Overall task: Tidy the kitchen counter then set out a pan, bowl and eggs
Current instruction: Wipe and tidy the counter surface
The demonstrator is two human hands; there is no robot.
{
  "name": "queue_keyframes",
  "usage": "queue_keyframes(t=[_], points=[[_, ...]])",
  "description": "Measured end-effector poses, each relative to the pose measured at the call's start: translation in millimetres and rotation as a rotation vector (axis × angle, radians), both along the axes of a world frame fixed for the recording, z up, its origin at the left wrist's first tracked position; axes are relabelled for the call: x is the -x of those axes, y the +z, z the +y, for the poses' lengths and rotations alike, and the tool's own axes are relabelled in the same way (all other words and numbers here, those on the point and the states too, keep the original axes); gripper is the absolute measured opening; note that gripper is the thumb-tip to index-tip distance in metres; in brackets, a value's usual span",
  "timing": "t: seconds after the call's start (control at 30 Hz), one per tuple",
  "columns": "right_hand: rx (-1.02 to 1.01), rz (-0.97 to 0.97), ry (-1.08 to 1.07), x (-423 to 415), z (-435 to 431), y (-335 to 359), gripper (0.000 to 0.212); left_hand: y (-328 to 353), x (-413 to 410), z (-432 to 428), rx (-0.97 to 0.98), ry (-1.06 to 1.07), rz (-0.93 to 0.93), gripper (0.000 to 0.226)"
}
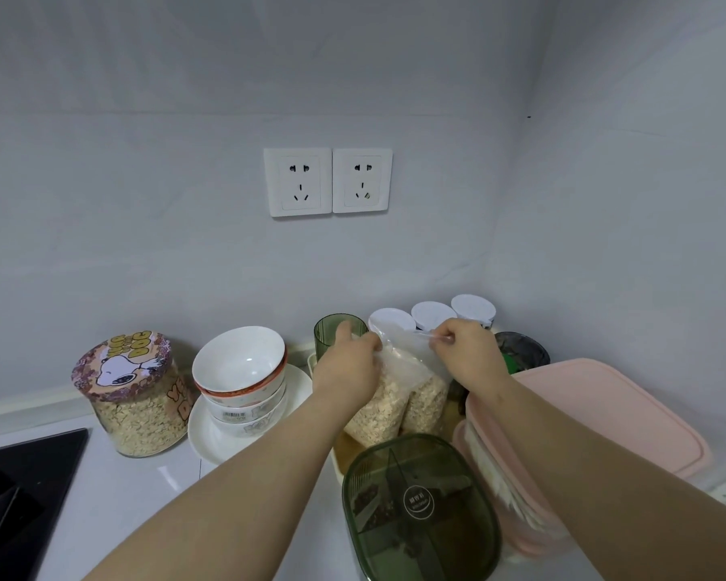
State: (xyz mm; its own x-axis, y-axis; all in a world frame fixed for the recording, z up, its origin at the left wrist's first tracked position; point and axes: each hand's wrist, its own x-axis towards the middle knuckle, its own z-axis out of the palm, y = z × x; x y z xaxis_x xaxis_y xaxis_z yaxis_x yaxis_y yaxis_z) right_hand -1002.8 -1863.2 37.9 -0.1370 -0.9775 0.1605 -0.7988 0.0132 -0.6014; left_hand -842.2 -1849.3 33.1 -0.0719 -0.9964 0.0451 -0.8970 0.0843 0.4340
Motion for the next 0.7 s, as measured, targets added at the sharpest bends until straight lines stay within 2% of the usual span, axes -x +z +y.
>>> queue_keyframes(t=[0.2,0.37,0.53,0.7], points=[[0.060,-0.002,0.000,4,2,1,0.017,2,1,-12,0.145,0.002,0.072,0.021],[0.023,-0.032,0.014,2,2,2,0.017,0,5,-10,0.144,0.011,0.093,0.026],[0.015,-0.143,-0.014,-7,7,14,0.026,14,0,-1,0.146,0.009,0.217,0.034],[0.131,-0.071,-0.071,-28,22,35,0.028,39,-22,21,0.180,0.040,0.307,0.027]])
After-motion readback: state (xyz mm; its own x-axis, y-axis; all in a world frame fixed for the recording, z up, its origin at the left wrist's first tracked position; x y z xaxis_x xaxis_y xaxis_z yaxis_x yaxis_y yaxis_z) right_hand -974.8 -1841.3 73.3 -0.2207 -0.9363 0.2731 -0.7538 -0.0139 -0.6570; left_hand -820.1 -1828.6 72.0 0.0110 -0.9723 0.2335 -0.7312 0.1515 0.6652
